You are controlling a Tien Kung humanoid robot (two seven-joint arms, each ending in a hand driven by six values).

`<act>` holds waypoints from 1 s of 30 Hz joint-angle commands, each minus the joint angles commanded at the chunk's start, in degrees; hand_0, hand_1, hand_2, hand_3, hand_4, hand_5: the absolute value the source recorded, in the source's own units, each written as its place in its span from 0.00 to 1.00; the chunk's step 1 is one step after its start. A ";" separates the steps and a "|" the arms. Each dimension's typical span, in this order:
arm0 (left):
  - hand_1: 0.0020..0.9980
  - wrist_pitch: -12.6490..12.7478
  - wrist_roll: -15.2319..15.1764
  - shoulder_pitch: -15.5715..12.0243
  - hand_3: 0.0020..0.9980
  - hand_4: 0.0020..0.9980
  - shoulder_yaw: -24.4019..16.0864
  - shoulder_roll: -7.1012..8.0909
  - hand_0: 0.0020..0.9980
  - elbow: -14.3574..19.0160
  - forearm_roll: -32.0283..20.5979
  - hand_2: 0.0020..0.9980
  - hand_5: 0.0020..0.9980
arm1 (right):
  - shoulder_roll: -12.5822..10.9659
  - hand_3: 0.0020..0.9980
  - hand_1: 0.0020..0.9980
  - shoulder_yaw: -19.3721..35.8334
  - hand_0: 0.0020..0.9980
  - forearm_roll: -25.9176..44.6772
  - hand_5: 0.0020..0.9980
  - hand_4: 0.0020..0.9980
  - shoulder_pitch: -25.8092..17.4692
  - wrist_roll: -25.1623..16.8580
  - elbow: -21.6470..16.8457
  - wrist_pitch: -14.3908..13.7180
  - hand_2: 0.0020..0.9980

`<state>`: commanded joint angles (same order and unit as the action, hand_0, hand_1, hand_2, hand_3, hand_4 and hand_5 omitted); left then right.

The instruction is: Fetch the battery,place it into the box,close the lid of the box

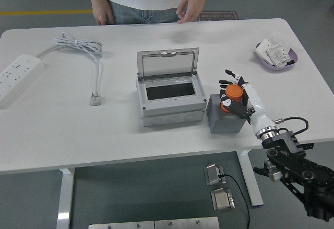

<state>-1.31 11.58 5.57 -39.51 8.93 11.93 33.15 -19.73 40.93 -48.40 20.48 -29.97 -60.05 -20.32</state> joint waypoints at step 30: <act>0.72 0.24 0.48 -0.20 0.63 0.64 -1.44 0.21 0.67 0.10 1.37 0.67 0.19 | -0.22 0.82 0.71 1.13 0.69 -1.41 0.00 0.31 2.75 -1.74 -3.56 -2.33 0.64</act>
<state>-1.07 12.05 5.36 -40.94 9.14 12.03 34.52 -19.95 42.06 -49.81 23.23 -31.71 -63.61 -22.66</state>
